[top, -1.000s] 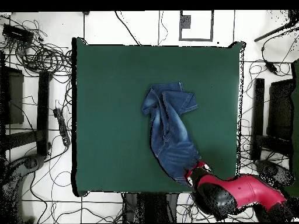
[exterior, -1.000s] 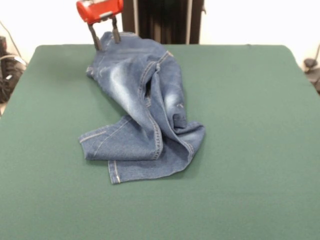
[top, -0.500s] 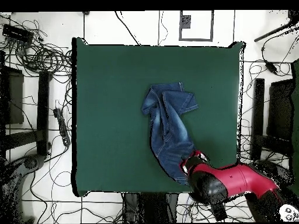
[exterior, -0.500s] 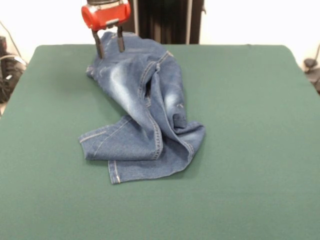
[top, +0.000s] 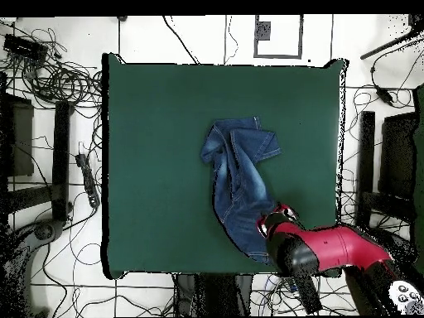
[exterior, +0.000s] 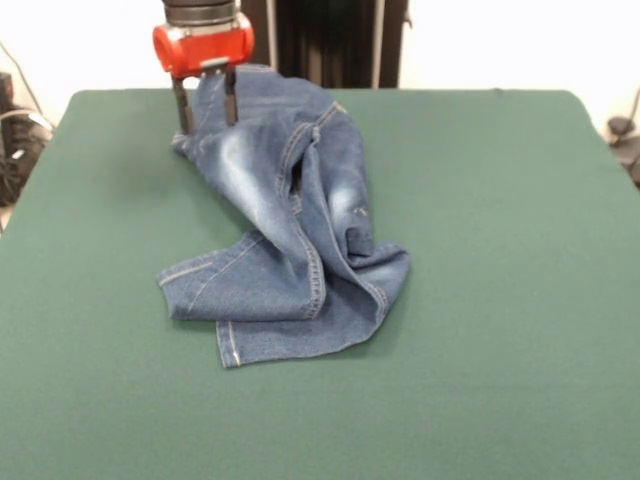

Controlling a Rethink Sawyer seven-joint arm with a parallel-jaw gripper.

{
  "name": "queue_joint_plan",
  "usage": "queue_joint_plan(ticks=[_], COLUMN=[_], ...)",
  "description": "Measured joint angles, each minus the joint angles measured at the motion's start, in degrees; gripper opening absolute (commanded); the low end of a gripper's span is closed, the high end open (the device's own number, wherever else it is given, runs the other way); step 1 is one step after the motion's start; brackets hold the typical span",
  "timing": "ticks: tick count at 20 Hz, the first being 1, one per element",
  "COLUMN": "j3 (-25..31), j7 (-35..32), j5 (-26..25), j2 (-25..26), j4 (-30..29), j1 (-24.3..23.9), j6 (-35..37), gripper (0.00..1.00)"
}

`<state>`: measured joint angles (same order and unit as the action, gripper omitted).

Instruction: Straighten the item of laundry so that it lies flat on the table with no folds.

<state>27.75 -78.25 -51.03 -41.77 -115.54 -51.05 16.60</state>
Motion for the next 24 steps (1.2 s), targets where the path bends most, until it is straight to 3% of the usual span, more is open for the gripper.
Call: queue_joint_plan(ticks=[17, 24], j3=[-6.7, -8.8], j7=[0.0, 0.0], j5=[10.6, 12.1], j2=[0.8, 3.0], j4=[7.7, 10.4], j1=[5.7, 8.6], j6=[0.0, 0.0], gripper=[1.0, 1.0])
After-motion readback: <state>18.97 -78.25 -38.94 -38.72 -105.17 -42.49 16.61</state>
